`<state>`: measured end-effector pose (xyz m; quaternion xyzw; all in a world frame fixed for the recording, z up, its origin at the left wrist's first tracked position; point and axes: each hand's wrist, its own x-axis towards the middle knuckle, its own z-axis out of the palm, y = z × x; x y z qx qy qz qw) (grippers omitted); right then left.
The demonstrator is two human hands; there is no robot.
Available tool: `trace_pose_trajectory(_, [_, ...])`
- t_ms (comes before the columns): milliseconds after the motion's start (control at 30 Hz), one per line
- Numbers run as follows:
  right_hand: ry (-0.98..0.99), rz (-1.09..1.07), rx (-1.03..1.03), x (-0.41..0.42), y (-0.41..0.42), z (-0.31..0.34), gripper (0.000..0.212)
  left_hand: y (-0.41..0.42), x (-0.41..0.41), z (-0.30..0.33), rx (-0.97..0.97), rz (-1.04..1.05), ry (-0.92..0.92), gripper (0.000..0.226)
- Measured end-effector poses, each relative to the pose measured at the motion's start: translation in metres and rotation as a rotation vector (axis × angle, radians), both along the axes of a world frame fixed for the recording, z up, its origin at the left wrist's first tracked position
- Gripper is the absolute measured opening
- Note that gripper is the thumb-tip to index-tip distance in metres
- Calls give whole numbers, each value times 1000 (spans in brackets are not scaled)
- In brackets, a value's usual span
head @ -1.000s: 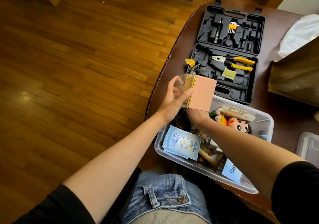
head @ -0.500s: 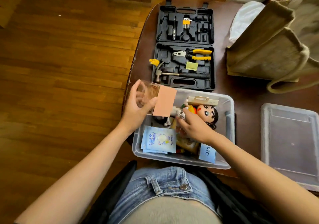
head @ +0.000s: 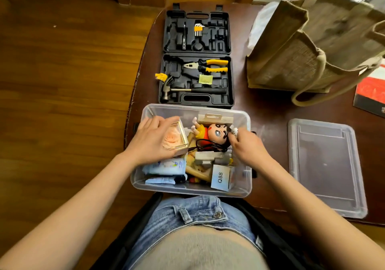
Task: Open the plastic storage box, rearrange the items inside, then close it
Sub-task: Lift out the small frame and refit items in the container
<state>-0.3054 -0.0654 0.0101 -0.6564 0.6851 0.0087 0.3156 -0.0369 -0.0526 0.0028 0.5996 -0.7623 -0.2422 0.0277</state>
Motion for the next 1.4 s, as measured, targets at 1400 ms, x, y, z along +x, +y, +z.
trace_pose_trajectory(1400, [704, 744, 11, 18, -29, -51, 28, -21, -111, -15, 149, -427, -308, 48])
